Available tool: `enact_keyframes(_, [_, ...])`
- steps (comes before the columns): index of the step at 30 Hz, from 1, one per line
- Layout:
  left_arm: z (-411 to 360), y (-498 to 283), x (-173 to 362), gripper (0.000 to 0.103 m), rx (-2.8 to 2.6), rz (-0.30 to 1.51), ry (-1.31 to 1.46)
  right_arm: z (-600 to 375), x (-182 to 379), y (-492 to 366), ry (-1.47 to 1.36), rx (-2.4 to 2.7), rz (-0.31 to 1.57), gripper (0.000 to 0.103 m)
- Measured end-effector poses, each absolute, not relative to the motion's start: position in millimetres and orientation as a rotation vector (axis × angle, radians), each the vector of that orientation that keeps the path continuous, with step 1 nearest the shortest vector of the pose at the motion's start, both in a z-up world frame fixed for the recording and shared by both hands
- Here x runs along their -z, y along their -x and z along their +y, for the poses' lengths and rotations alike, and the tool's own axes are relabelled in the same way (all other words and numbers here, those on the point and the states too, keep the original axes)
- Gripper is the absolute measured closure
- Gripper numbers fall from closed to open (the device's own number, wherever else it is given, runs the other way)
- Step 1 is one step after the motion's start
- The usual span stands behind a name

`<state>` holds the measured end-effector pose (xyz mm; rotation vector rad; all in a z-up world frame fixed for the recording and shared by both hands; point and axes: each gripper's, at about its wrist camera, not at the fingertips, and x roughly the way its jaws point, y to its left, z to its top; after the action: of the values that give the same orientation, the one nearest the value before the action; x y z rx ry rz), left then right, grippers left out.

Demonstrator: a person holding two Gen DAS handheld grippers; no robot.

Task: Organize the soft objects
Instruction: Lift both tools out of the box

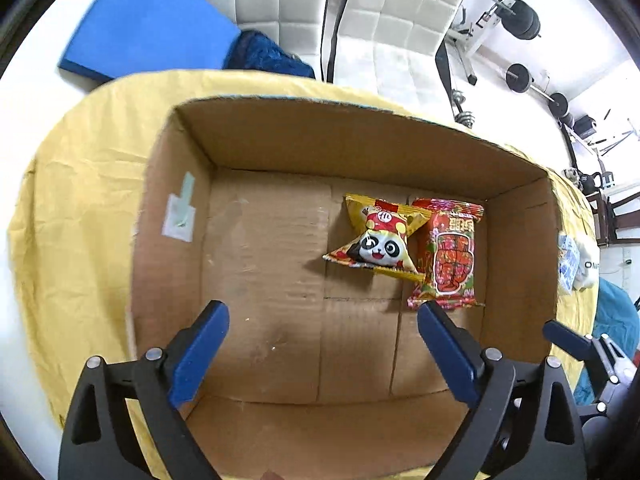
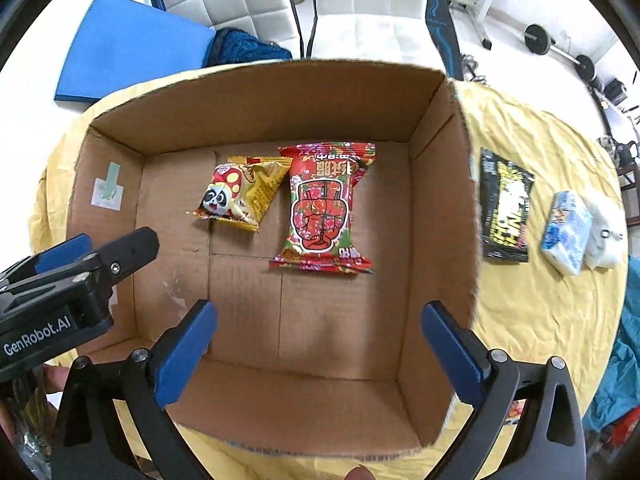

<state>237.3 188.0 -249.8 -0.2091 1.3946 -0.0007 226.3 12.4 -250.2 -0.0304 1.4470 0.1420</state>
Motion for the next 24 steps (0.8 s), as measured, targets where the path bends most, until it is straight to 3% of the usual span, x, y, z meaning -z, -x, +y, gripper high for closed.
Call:
enact_keyframes(16, [182.5,-149.5,152.6,0.006,-0.012,1.192,0.144,-1.2,144.4,-143.4,0.020,-0.171,1.251,0.000])
enact_keyframes(24, [180.0,-129.1,120.0,0.006,-0.017,1.142,0.153,-7.6,117.2,-124.5,-0.039,-0.230,1.226,0.000])
